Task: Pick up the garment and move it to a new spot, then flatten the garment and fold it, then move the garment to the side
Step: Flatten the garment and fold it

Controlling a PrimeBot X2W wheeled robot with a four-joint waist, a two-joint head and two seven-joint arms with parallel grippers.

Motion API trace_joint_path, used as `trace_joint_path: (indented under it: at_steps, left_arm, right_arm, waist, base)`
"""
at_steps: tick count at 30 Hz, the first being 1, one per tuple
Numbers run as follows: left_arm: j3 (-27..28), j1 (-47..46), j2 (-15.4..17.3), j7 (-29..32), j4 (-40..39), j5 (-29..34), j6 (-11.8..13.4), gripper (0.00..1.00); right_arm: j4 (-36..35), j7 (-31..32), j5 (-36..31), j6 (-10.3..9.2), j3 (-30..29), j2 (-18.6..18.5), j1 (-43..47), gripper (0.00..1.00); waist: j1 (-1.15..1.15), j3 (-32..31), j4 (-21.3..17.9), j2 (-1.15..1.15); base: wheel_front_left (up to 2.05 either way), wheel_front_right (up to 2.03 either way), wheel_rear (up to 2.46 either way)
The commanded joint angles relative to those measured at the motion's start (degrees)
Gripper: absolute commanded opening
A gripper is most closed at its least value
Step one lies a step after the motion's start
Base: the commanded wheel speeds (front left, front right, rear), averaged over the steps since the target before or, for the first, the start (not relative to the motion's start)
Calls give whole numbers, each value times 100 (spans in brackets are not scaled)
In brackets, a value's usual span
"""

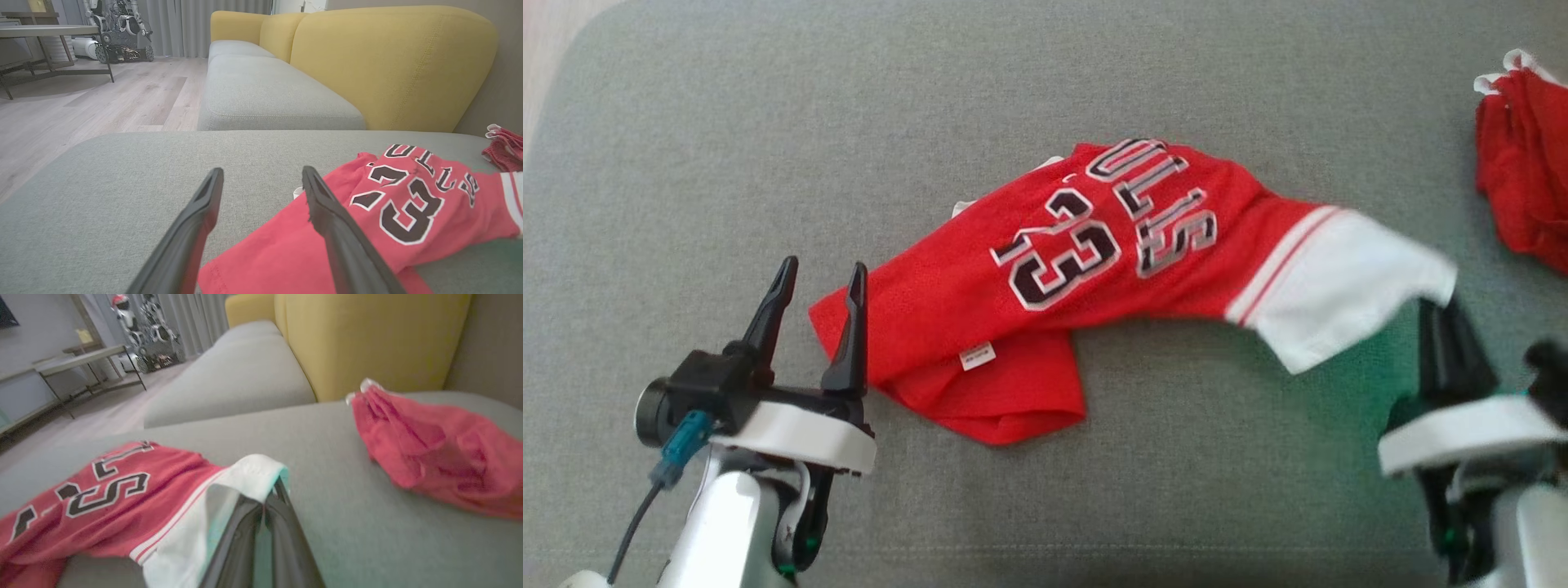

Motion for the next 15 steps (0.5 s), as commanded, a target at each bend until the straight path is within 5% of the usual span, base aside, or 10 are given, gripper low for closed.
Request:
trace_joint_path:
  at_steps: [1,9,10,11,15]
  left_arm:
    - [172,-83,94,-71,-183,34,-10,100]
    - [176,-99,120,-71,-167,21,-17,100]
    - [172,-99,124,-71,-162,22,-19,100]
    - [168,-96,129,-71,-157,22,-19,100]
    - [152,-65,149,-71,-135,22,-13,100]
  right_arm:
    - [-6,43,11,-5,65,30,-13,0]
    - [797,205,-8,-5,7,66,9,0]
    - [828,174,-7,-5,1,68,-22,33]
    - [865,193,-38,-5,-20,70,-27,100]
    - [709,77,-121,-5,-187,74,0,100]
  waist:
    - [0,18,2,0]
    - [0,50,-47,0]
    - [0,44,-52,0]
    - [0,35,-58,0]
    - [0,-31,-68,0]
  base:
    - [0,0,0]
    - [0,0,0]
    - [0,0,0]
    - [0,0,0]
    - [0,0,0]
